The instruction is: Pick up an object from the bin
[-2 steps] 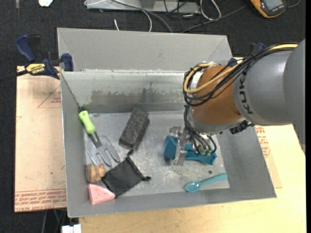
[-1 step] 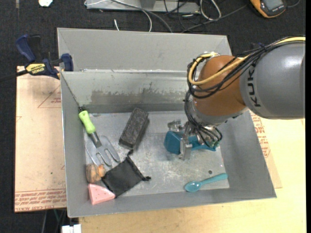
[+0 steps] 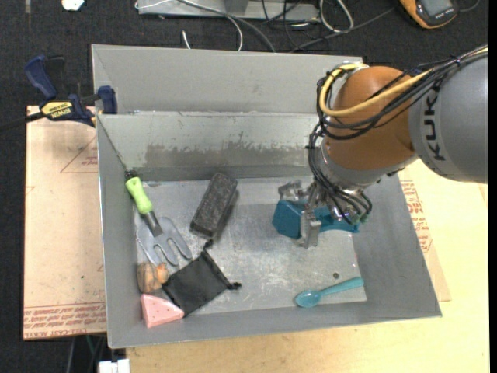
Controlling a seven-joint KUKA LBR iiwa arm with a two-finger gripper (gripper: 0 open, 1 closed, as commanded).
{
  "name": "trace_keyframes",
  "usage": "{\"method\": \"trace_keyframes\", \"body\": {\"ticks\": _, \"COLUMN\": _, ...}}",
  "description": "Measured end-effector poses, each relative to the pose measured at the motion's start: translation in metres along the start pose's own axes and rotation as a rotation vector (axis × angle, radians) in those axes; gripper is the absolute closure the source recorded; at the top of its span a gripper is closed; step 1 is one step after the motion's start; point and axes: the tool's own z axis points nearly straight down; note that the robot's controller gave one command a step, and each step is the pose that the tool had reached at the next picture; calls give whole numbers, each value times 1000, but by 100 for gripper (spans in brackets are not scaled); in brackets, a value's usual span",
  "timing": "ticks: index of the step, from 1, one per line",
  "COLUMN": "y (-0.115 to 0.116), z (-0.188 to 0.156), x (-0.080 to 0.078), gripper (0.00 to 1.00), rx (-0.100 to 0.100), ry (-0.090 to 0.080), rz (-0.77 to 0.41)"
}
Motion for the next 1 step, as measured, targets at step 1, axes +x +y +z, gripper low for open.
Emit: {"method": "trace_keyframes", "body": {"ticks": 1, "y": 7, "z": -44, "x": -2, "gripper": 100, "rx": 0, "ry": 1, "rz": 182}}
